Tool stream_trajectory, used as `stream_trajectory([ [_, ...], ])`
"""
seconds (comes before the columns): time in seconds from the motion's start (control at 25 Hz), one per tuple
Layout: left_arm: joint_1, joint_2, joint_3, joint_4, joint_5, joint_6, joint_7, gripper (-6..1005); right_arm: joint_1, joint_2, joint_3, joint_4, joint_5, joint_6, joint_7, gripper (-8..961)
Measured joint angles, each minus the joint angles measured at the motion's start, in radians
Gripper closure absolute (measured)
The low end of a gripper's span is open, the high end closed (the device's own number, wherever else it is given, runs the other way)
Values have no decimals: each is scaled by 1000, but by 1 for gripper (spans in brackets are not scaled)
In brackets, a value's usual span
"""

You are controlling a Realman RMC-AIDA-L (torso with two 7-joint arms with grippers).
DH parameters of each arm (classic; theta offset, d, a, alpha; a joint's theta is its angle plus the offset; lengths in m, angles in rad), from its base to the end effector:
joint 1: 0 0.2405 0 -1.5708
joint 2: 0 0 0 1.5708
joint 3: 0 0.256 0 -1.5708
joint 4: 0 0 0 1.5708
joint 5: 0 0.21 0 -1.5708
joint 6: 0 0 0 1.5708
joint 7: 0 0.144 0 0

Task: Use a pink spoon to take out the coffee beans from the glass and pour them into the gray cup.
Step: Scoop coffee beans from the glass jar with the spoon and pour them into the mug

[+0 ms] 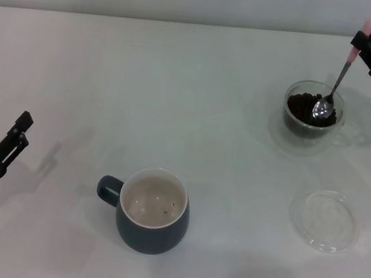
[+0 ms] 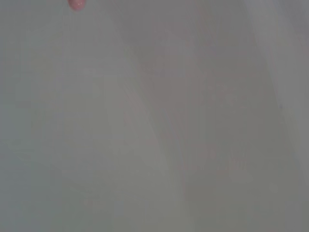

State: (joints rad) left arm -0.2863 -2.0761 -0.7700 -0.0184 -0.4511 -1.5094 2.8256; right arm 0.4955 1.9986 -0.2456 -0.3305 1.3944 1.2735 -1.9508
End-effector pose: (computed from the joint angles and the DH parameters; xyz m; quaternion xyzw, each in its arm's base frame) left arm -0.3334 0.2418 -0.0338 -0.7948 -0.1707 -0.3441 0.4699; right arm 0.3416 0.3504 0.0541 -0.7573 0.3570 0.3675 0.4050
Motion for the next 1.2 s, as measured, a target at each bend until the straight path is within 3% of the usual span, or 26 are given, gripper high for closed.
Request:
stream_trajectory([
  [0.4,-1,-1,0,0,0,0,0,348,-2,8,6,20,8,-35,65,814],
  [1.2,-1,-3,0,0,0,14,0,347,-12,5,12,64,16,-147,440,814],
])
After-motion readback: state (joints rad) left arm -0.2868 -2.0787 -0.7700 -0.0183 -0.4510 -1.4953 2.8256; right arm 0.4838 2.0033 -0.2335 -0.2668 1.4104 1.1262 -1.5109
